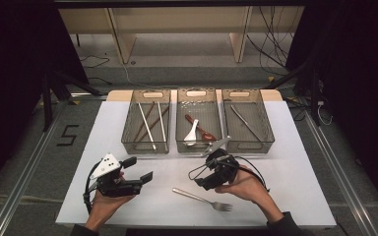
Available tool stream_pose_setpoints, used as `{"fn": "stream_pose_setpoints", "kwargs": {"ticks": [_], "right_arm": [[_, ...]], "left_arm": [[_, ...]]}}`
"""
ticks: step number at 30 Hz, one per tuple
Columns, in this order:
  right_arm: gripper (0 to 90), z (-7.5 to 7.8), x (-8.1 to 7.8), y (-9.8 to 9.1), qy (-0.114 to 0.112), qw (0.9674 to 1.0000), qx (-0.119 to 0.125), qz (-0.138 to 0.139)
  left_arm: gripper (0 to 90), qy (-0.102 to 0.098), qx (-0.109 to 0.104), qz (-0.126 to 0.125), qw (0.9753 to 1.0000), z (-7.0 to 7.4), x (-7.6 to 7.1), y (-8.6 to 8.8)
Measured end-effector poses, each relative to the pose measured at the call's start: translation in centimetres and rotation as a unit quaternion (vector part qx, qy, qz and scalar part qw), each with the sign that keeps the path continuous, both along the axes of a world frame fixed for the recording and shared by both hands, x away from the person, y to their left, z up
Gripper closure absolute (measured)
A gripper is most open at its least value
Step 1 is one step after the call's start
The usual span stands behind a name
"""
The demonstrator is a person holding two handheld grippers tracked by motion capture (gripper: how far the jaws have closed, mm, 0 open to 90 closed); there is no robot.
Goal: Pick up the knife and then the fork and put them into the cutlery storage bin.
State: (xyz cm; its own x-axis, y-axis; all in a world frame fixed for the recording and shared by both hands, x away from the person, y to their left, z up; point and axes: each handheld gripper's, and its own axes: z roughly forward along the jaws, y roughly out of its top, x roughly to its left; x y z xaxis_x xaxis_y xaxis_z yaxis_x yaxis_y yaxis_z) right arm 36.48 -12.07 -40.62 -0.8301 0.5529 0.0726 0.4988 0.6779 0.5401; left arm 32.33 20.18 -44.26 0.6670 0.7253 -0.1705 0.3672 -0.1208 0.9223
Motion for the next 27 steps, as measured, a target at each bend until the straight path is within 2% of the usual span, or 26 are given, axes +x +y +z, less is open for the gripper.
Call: {"fn": "stream_pose_setpoints", "kwargs": {"ticks": [3,11,19,27], "right_arm": [[30.5,-0.3,-0.2,0.3,-0.001,0.9999,-0.006,0.010],[32.2,-1.3,-0.9,1.2,0.019,0.9989,-0.029,0.030],[37.1,-2.5,-1.2,2.0,0.032,0.9953,-0.077,0.049],[44.5,-3.6,-1.3,2.3,0.046,0.9919,-0.101,0.063]], "left_arm": [[16.0,0.000,-0.001,0.000,1.0000,0.0,0.0,0.0],[16.0,-0.001,0.000,0.000,1.0000,0.0,0.0,-0.1],[16.0,-0.001,-0.001,0.000,1.0000,0.0,0.0,-0.1],[16.0,-0.003,-0.001,0.000,1.0000,0.1,-0.1,-0.1]]}}
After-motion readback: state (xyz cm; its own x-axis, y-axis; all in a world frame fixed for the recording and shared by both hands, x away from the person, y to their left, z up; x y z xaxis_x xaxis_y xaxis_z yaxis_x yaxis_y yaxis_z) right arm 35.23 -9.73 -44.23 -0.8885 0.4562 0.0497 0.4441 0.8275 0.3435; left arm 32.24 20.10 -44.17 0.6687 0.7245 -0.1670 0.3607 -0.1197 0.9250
